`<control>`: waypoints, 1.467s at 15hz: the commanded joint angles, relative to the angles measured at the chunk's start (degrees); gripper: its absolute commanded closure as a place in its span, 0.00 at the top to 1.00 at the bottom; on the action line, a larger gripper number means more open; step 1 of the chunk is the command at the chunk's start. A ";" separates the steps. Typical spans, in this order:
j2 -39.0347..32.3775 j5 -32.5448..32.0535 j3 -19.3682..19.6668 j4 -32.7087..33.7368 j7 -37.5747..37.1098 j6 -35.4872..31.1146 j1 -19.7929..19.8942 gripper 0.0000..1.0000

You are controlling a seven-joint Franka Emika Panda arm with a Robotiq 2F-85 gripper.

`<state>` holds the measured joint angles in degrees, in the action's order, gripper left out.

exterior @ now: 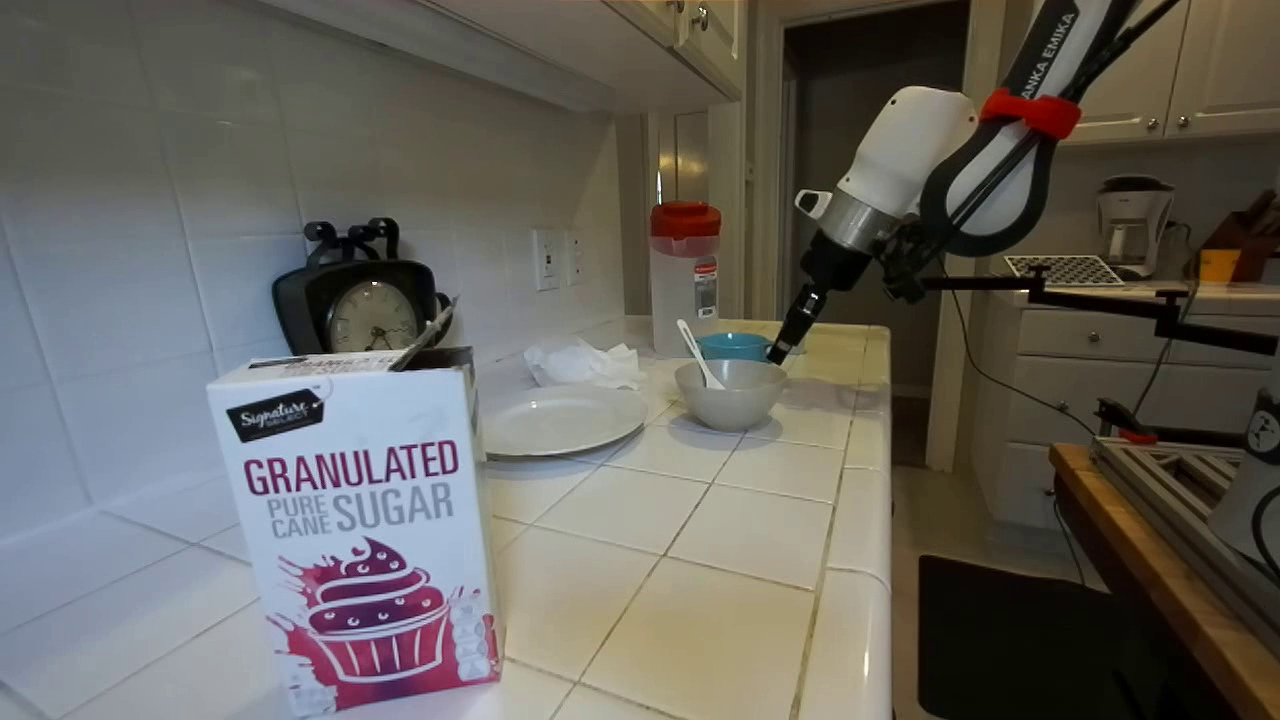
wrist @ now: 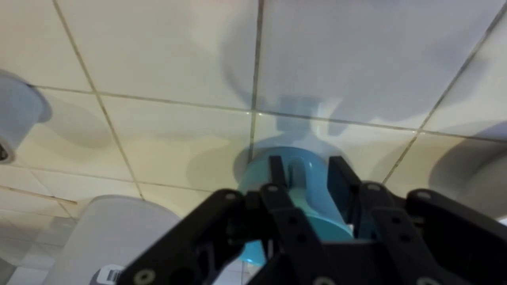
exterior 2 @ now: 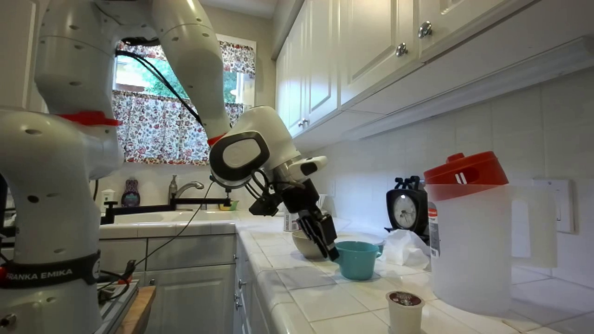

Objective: Pour the sugar in the blue cup into the bowl

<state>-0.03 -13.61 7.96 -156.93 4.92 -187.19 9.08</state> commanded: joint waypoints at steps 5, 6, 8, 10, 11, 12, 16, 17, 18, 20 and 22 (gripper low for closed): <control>-0.60 2.82 0.47 0.03 1.80 -3.27 -0.07 0.28; -0.74 2.87 0.49 0.07 1.69 -3.61 -0.09 0.14; -0.97 -0.81 0.68 0.17 -1.45 -3.85 0.53 0.00; -1.19 -1.14 0.60 0.21 -1.88 -4.22 0.54 0.03; -1.18 -1.10 0.73 0.37 -1.65 -4.07 0.71 0.03; -1.18 -1.26 0.74 0.37 -1.62 -4.35 0.83 0.03; 0.66 -1.12 1.09 0.03 -0.48 -2.97 1.34 0.03; 2.10 -1.16 1.15 -0.50 0.21 -2.78 1.32 0.03; 3.43 -0.96 1.23 -0.63 1.35 -1.67 1.31 0.03; 5.82 1.04 1.10 -0.78 3.91 -0.31 0.81 0.03; 8.58 0.46 0.99 -0.60 5.51 2.25 1.08 0.03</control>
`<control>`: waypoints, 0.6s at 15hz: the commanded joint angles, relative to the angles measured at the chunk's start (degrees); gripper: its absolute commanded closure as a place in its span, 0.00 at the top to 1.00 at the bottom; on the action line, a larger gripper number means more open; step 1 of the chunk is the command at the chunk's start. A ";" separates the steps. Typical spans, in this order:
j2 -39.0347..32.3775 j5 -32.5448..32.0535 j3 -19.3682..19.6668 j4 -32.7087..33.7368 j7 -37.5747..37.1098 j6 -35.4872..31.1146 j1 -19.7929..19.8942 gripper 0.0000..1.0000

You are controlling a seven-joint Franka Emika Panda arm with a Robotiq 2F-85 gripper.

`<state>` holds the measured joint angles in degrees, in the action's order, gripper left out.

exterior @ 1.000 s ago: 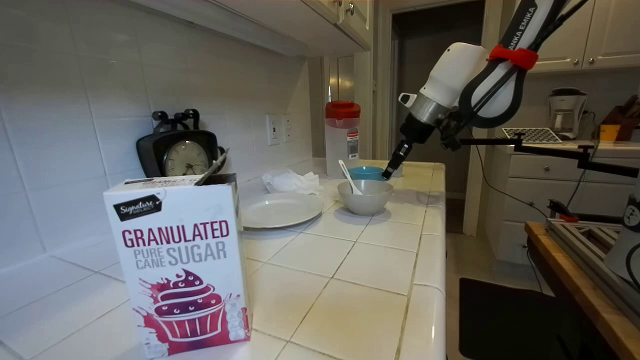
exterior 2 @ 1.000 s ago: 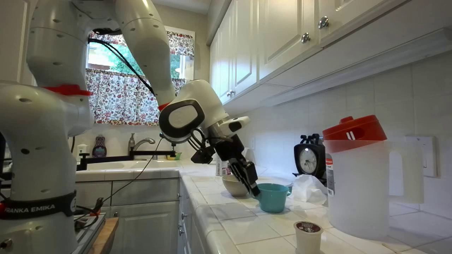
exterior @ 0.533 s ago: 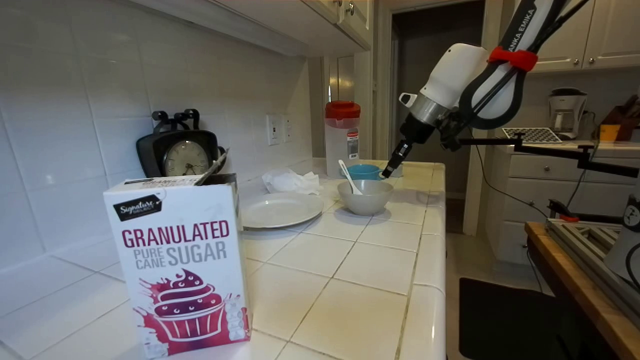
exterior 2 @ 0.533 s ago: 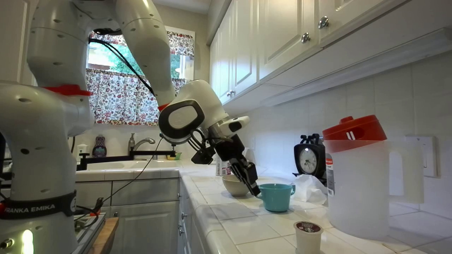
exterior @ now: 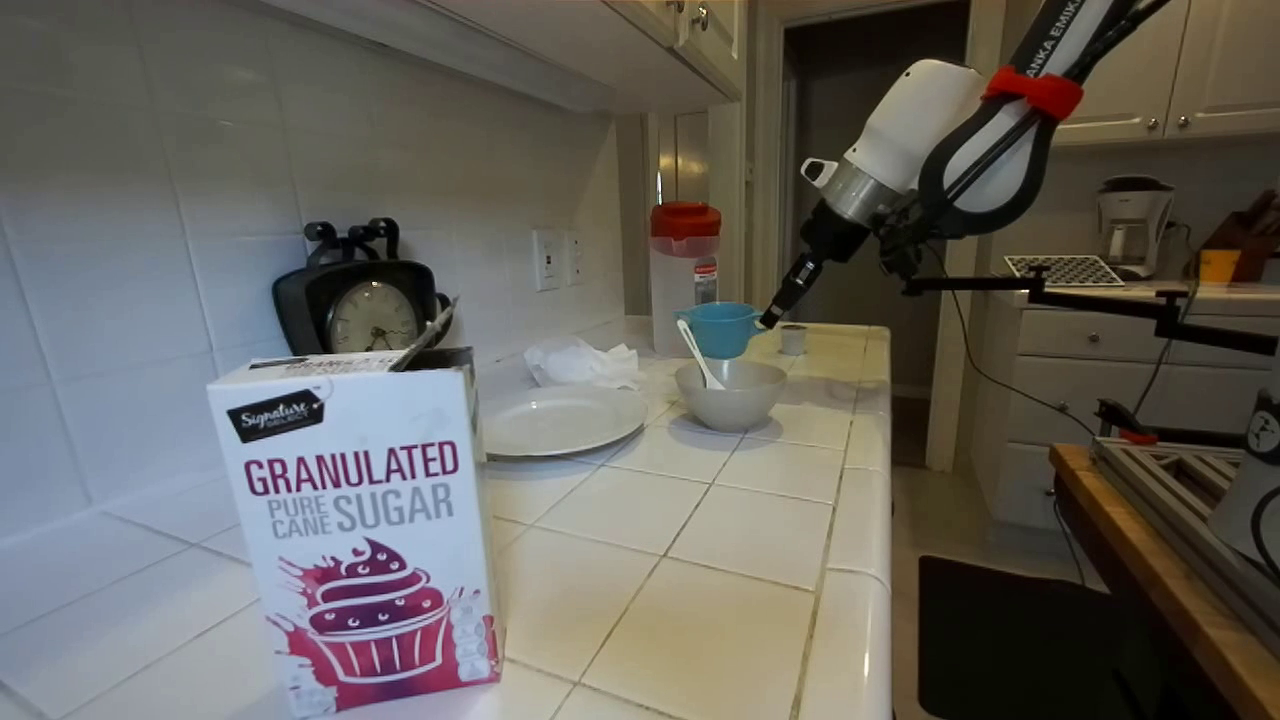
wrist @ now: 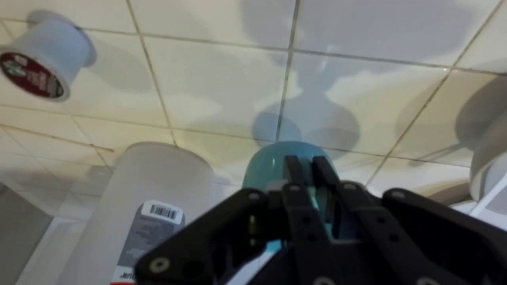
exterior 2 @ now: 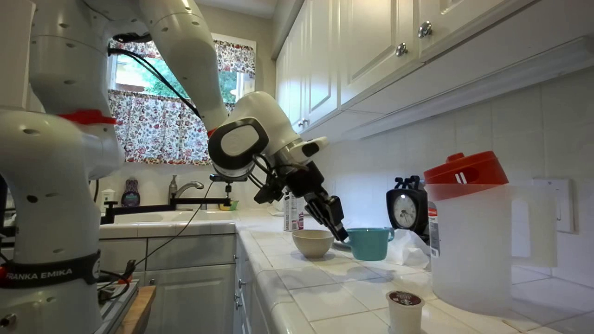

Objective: Pour the sugar in the blue cup into the bowl

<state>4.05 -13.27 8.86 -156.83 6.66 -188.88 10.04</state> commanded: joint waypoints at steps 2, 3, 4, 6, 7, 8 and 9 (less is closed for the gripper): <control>6.88 -2.68 -4.51 -0.25 2.92 7.23 5.24 0.03; 8.10 -4.42 -6.86 -0.11 2.03 9.10 7.62 0.03; 9.53 -6.85 -9.88 -0.11 0.55 11.21 10.06 0.03; 12.47 -11.14 -15.27 -0.28 -2.27 15.05 13.01 0.03; 13.27 -12.75 -17.69 -0.05 -3.55 16.27 13.59 0.03; 14.62 -14.25 -20.23 -0.01 -5.02 17.68 14.12 0.03; 15.70 -15.51 -22.55 0.21 -6.57 19.18 14.59 0.03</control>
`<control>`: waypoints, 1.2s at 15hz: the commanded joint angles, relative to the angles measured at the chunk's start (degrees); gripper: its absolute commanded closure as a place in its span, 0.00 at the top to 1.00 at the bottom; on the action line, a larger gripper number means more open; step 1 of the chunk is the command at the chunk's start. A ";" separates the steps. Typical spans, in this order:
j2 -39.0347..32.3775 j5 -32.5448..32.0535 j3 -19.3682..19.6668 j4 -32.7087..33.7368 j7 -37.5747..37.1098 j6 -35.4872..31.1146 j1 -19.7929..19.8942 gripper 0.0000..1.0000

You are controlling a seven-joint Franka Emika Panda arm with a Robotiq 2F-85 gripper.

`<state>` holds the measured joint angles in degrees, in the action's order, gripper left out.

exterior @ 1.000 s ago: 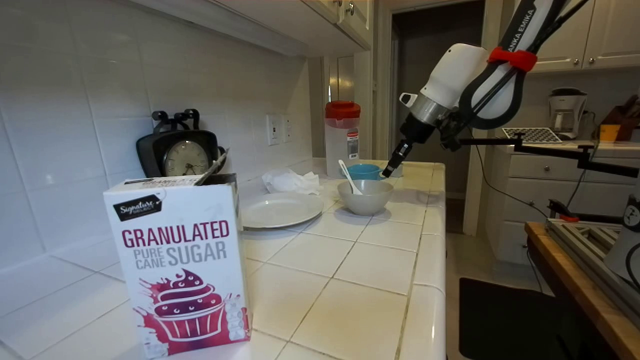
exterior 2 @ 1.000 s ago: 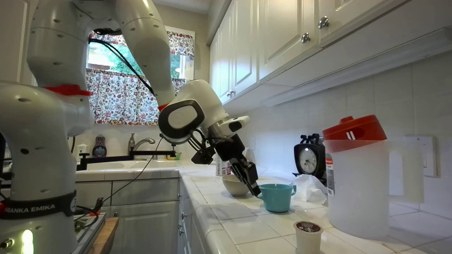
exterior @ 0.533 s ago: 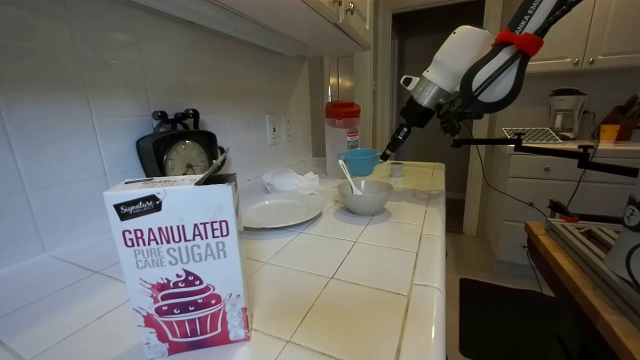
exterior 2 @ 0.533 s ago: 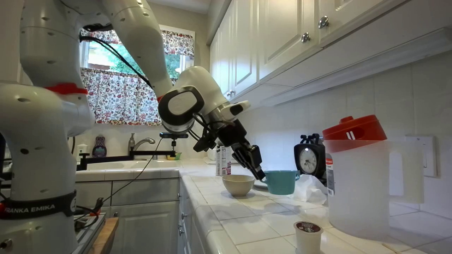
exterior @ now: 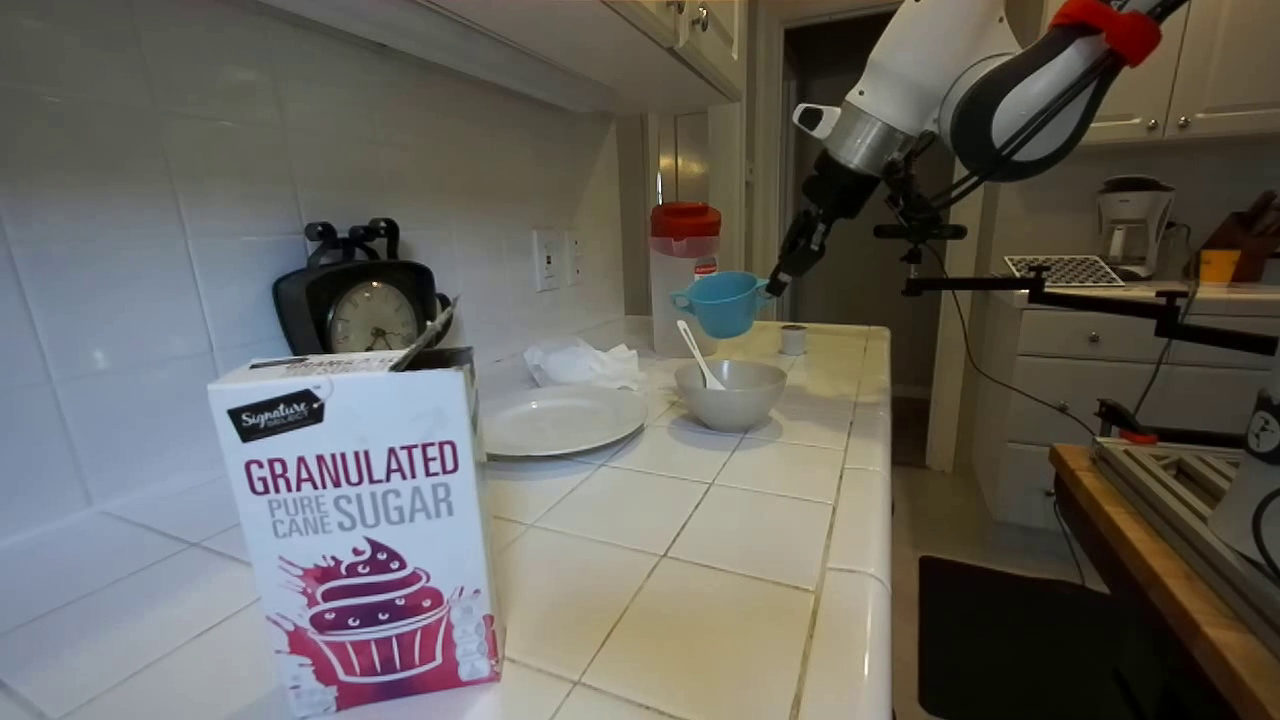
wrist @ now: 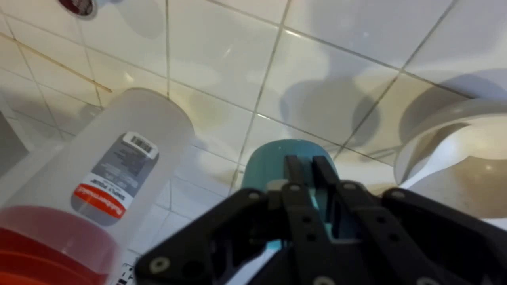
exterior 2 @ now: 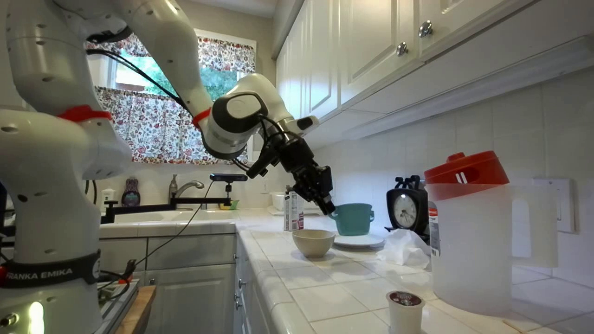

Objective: Pour the sugar in the blue cup into the bowl

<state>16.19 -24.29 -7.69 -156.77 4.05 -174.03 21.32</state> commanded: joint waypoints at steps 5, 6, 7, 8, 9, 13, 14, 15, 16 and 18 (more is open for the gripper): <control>6.49 -7.42 -13.21 0.51 -7.51 9.17 3.67 0.03; 6.73 -7.75 -14.10 0.42 -7.86 9.67 3.95 0.03; 7.16 -8.29 -14.92 0.35 -8.22 10.50 4.39 0.03; 7.48 -8.69 -15.58 0.27 -8.46 11.05 4.84 0.03; 8.02 -9.39 -16.34 0.24 -8.77 11.81 5.56 0.03; 9.52 -12.10 -19.27 0.35 -9.52 13.81 7.92 0.03; 9.86 -12.72 -20.12 0.43 -9.68 14.34 8.49 0.03; 10.18 -13.24 -20.79 0.49 -9.74 14.85 8.73 0.03; 10.33 -13.69 -21.43 0.58 -9.77 15.18 8.99 0.03; 11.01 -14.78 -23.33 0.69 -10.48 16.26 9.90 0.03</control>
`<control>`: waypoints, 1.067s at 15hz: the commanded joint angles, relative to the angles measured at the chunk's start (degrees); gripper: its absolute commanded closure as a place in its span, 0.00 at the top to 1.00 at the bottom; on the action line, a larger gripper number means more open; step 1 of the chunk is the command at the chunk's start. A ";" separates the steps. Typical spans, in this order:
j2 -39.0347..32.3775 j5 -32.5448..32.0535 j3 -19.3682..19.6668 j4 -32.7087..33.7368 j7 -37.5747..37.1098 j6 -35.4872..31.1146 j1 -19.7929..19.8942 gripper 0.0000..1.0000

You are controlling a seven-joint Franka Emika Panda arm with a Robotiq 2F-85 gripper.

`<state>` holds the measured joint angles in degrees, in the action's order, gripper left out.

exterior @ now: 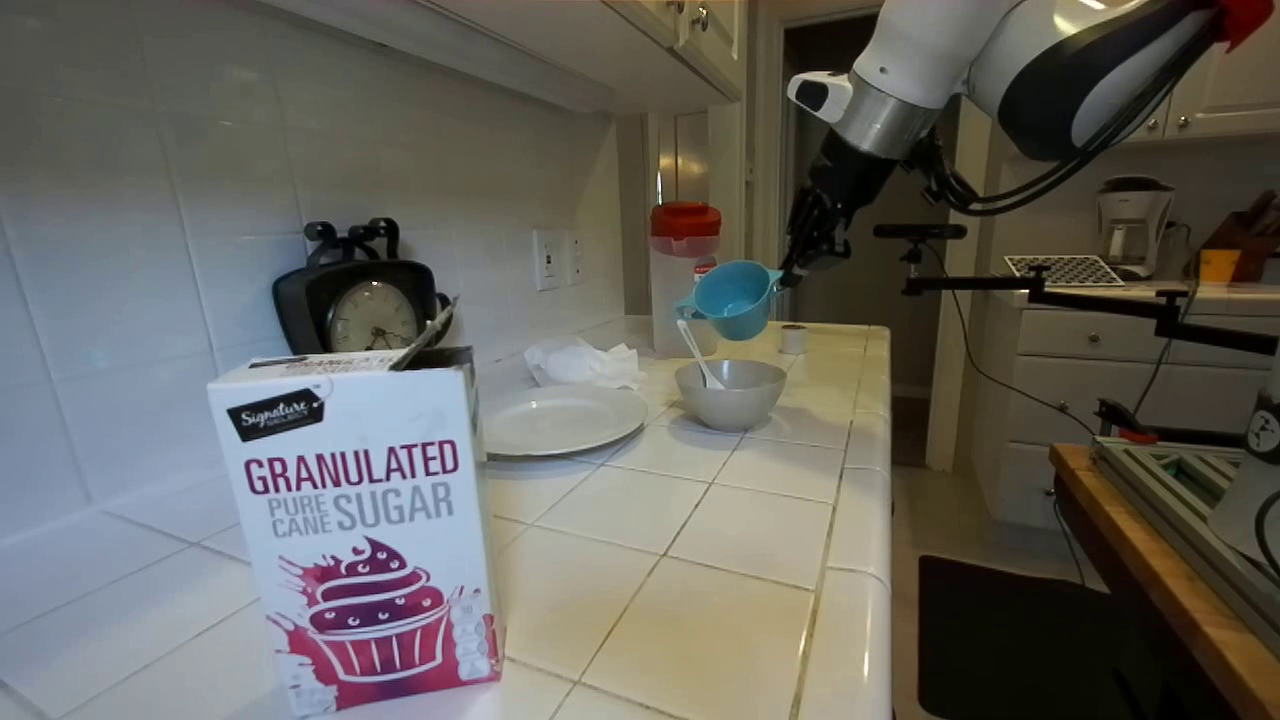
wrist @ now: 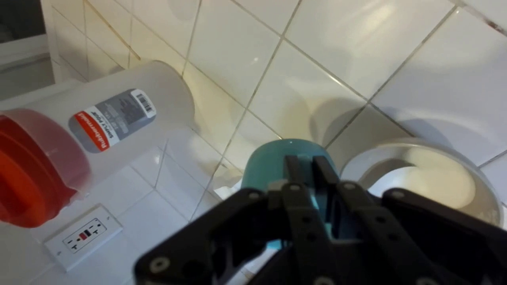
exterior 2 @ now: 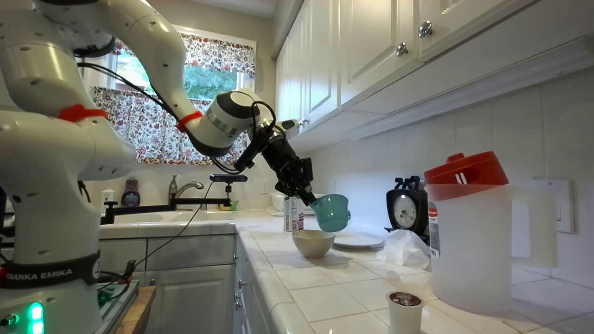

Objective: Pour the sugar in the blue cup into the bowl

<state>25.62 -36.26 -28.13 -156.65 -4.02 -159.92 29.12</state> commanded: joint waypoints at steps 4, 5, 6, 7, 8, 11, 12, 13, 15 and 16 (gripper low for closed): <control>2.16 -4.31 -6.00 0.86 -3.47 3.55 3.34 0.03; 2.14 -4.61 -6.65 0.97 -3.54 3.77 3.58 0.03; 2.10 -4.98 -7.24 1.15 -3.53 4.08 3.74 0.03; 2.25 -5.24 -7.86 1.33 -3.57 4.42 3.96 0.03; 2.35 -5.72 -8.68 1.55 -3.70 4.65 4.36 0.03; 2.72 -7.23 -10.77 2.19 -3.71 5.46 5.40 0.03; 2.73 -7.64 -11.31 2.33 -3.65 5.70 5.65 0.03; 2.97 -8.04 -11.87 2.41 -3.52 6.25 5.85 0.03; 2.92 -8.39 -12.78 2.54 -3.38 7.09 5.95 0.03; 3.01 -8.78 -13.37 2.58 -3.43 7.54 6.10 0.03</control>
<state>27.48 -42.84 -39.41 -154.62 -6.12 -154.15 33.85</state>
